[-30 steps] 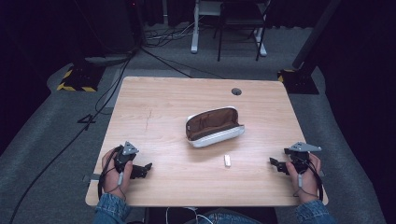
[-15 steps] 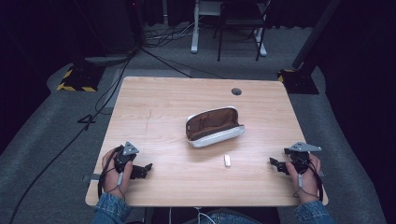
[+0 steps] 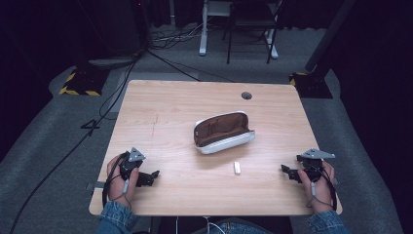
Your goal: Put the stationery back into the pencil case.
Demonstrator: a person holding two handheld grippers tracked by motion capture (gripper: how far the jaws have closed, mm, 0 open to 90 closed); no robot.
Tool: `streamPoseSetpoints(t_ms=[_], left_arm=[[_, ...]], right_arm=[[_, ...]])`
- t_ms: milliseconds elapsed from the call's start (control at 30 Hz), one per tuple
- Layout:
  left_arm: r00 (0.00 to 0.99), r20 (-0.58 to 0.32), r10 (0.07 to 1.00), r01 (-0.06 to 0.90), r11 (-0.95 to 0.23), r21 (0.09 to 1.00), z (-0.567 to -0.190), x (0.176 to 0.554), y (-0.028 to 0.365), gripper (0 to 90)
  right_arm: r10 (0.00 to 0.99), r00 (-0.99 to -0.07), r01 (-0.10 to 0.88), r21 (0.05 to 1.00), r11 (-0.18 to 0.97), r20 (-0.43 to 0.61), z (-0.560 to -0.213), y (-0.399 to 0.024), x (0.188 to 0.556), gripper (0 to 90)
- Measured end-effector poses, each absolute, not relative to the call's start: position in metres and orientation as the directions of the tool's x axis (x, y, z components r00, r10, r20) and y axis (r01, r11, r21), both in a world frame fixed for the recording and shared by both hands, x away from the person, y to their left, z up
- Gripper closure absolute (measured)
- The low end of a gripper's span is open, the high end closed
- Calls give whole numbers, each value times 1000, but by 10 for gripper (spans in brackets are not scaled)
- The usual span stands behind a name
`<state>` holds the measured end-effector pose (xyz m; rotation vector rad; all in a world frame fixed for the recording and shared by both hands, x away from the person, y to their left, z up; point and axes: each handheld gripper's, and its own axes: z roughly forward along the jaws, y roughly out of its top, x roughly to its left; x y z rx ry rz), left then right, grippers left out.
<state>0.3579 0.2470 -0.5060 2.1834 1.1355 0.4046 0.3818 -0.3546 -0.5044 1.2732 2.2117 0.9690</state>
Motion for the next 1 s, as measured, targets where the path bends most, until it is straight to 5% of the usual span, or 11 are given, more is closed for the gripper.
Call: streamPoseSetpoints(t_ms=[1000], left_arm=[[579, -21, 815, 619, -422, 662, -506, 358, 247, 1]], right_arm=[[846, -532, 572, 749, 334, 30, -473, -335, 359, 218]])
